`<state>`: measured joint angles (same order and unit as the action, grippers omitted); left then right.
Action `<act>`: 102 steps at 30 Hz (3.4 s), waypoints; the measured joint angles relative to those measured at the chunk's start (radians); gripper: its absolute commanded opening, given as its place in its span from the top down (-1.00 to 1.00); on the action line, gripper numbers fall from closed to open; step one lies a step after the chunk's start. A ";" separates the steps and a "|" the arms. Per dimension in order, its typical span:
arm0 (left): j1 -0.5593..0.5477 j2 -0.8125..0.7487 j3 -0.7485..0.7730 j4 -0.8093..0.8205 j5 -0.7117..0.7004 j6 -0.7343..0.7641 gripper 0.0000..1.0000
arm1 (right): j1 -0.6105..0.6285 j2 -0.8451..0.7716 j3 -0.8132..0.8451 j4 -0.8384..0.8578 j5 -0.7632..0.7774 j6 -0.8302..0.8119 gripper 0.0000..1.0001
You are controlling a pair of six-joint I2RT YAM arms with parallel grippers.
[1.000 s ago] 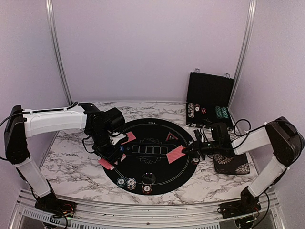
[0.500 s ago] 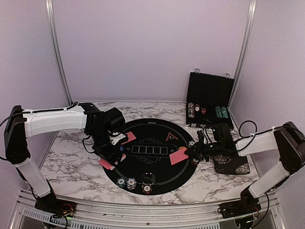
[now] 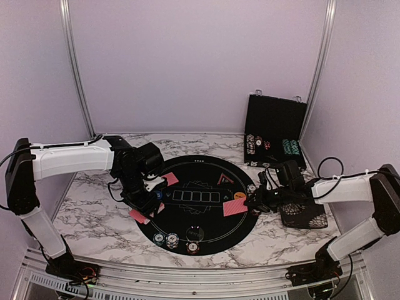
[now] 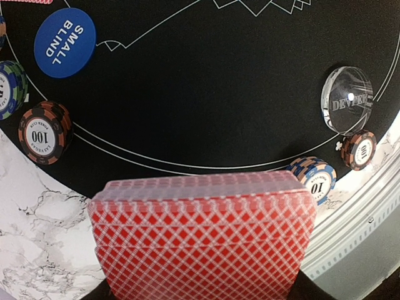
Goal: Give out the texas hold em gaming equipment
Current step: Distribute the poker card in the big blind area, then pick up the poker card from the face-down deck piles.
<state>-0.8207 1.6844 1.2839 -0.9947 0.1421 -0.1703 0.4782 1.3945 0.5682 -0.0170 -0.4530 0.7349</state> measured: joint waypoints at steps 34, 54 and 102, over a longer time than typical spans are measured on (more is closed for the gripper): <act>-0.057 0.017 0.026 -0.001 0.039 0.000 -0.12 | 0.258 0.319 0.197 0.484 -0.255 0.269 -0.24; -0.104 0.017 0.095 -0.017 0.051 0.003 -0.12 | 0.376 0.552 0.314 0.863 -0.347 0.502 -0.29; -0.108 0.037 0.129 -0.032 0.040 0.011 -0.12 | 0.447 0.671 0.454 0.884 -0.385 0.550 0.21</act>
<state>-0.9287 1.7214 1.4132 -1.0267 0.1822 -0.1593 0.9257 2.0655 1.0225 0.8669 -0.8383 1.2850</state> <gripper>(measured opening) 0.674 0.422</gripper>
